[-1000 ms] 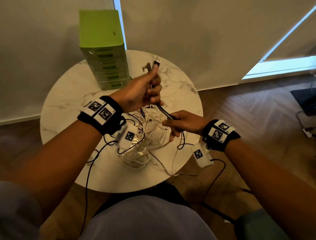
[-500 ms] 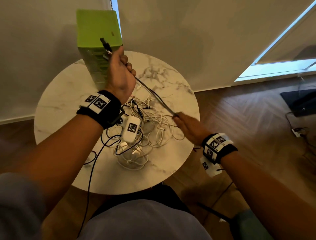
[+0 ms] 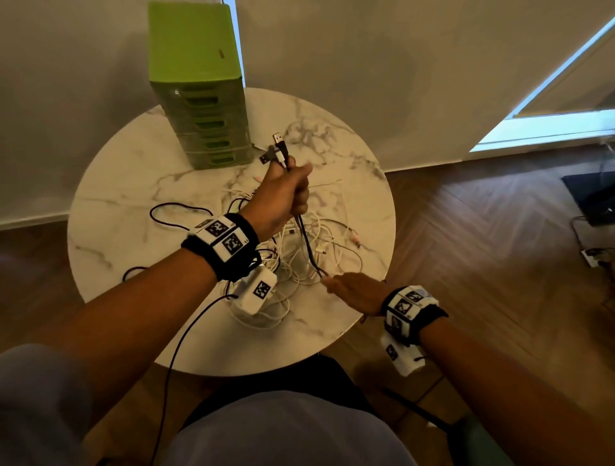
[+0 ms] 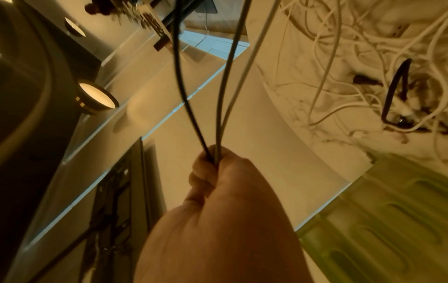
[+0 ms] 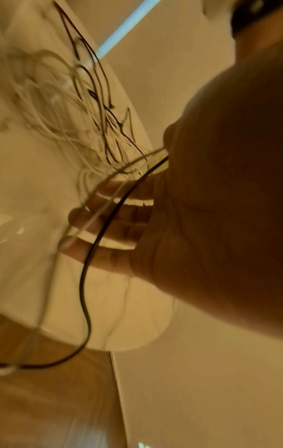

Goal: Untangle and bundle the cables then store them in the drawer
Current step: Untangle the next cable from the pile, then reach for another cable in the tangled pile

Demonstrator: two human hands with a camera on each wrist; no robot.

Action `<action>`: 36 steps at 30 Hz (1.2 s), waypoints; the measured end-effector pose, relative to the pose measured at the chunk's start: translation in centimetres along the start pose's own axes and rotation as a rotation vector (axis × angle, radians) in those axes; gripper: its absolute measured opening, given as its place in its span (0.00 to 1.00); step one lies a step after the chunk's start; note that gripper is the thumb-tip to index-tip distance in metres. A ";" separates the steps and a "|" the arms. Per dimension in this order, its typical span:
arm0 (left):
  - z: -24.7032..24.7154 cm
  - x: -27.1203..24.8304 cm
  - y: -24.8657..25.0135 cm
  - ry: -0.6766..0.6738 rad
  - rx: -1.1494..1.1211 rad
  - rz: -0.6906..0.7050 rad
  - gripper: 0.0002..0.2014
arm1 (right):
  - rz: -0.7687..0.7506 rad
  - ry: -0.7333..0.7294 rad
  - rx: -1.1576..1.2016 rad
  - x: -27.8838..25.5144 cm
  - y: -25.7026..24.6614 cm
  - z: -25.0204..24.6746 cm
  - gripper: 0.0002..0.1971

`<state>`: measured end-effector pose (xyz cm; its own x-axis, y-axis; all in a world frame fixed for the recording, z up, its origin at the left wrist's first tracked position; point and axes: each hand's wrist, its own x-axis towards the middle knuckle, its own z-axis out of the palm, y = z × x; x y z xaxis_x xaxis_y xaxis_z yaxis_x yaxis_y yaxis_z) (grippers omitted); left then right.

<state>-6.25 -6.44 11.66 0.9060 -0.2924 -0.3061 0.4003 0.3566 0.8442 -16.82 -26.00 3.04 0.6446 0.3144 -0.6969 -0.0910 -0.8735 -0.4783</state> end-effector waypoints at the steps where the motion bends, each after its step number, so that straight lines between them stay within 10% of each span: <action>1: -0.1 0.2 -0.1 0.017 -0.018 -0.013 0.16 | -0.002 0.039 0.068 -0.3 0.6 -0.7 0.40; 6: -0.2 1.0 -0.9 0.057 0.100 -0.064 0.17 | -0.098 0.130 0.219 0.3 3.9 -5.6 0.14; 15: 0.8 2.1 -3.6 0.084 0.307 -0.109 0.14 | 0.127 0.284 -0.116 10.0 7.5 -9.7 0.18; 20: 1.0 2.5 -3.7 0.068 0.347 -0.092 0.14 | -0.142 0.489 -0.089 12.5 6.4 -9.8 0.08; 26: 0.9 2.4 -4.1 0.118 0.373 -0.083 0.10 | -0.107 0.169 -0.182 14.3 4.9 -10.3 0.21; 36: 0.0 1.8 -4.3 0.194 0.400 -0.046 0.09 | -0.249 0.220 -0.096 12.9 2.0 -13.8 0.06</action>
<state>-6.29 -8.48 7.50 0.9126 -0.1144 -0.3924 0.3910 -0.0353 0.9197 1.83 -28.82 0.45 0.7871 0.4436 -0.4286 0.1544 -0.8144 -0.5594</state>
